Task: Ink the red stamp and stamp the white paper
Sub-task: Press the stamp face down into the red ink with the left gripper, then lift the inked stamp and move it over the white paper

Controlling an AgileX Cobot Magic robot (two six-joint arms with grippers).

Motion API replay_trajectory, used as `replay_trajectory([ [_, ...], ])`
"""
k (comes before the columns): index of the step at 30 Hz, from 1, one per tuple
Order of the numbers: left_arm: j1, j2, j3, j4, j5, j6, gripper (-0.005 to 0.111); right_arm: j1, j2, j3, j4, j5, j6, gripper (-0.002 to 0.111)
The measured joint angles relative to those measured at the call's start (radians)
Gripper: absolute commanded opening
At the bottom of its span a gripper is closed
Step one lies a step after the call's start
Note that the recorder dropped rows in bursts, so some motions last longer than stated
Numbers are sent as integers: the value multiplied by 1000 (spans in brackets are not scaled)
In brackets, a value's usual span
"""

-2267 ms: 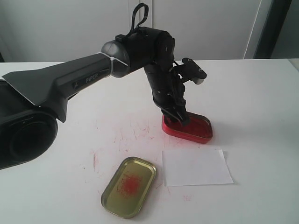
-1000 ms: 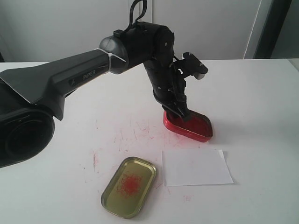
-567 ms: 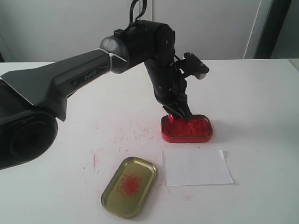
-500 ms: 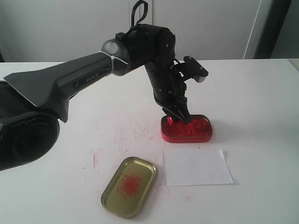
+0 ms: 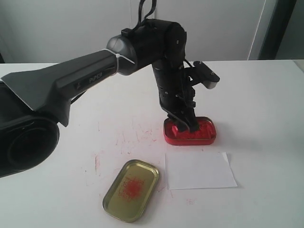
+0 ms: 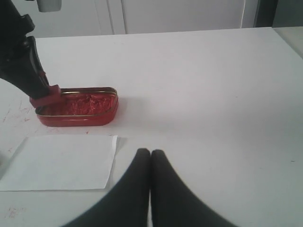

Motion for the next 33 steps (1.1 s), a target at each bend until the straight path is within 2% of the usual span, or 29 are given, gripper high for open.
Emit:
replay_trajectory([
  [8,-72,0,0,-31,2,3,0,0,0,0,0,0,0,0],
  [10,-80,0,0,-90,2,16,0,0,0,0,0,0,0,0],
  [14,-80,2,0,-133,2,18,0,0,0,0,0,0,0,0],
  [20,-80,4,4,-133,2,-30,0,0,0,0,0,0,0,0],
  [26,-80,4,84,-118,2,-42,0,0,0,0,0,0,0,0],
  [33,-87,-11,87,-91,2,-59,0,0,0,0,0,0,0,0],
])
